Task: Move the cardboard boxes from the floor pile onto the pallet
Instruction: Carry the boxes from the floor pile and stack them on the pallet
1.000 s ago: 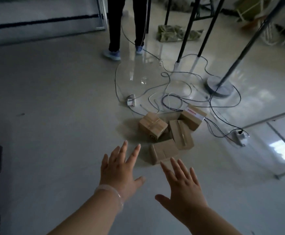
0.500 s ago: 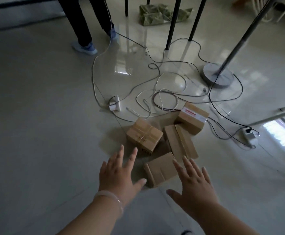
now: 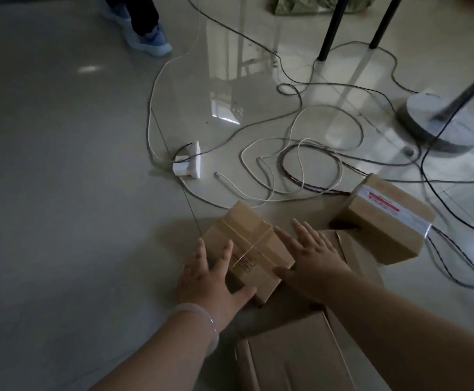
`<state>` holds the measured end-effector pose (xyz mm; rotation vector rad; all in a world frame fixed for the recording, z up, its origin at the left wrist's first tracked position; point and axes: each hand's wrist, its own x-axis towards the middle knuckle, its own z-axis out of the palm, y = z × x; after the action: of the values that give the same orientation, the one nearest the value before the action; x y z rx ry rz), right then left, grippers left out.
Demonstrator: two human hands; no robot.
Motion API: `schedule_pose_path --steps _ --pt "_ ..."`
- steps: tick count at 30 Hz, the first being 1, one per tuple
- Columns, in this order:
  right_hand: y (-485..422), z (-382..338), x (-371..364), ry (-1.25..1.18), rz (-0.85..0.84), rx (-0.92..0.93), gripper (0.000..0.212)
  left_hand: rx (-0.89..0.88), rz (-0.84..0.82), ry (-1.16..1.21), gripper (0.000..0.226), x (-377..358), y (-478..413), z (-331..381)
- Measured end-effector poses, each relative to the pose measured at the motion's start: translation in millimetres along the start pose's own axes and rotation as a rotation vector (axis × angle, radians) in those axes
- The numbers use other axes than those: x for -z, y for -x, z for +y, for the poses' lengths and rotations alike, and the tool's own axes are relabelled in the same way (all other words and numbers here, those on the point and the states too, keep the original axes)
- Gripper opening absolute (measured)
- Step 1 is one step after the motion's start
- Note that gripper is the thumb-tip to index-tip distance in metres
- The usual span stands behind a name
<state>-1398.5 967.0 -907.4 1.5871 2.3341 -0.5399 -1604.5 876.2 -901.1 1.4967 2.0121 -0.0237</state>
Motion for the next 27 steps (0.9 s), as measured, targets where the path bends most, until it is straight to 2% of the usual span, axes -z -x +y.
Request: schedule_pose_path --steps 3,6,8,11,14,18,22,27 --pt "-45 4 -21 -0.031 -0.026 0.061 0.086 0.052 -0.050 0.103 0.098 -38 -35 0" --pt "-72 7 -36 -0.123 -0.147 0.016 0.088 0.109 -0.059 0.253 0.104 -66 -59 3" --pt "-78 9 -44 -0.237 -0.219 -0.006 0.088 0.160 -0.053 0.414 0.109 -76 -67 3" --pt "-72 5 -47 -0.379 -0.226 -0.008 0.089 0.159 -0.101 0.671 0.112 -78 -65 -3" --pt "-65 -16 -35 -0.470 -0.189 0.037 0.089 0.112 -0.035 0.779 0.108 -55 -57 -19" --pt "-67 -64 2 -0.526 -0.110 0.138 0.089 0.076 0.103 0.795 0.107 2 -47 -55" --pt "-79 -138 30 -0.499 -0.025 0.265 0.091 0.067 0.211 0.815 0.107 61 -25 -102" --pt "-84 -250 54 -0.534 -0.051 0.459 0.093 0.140 0.353 0.800 0.109 127 24 -176"
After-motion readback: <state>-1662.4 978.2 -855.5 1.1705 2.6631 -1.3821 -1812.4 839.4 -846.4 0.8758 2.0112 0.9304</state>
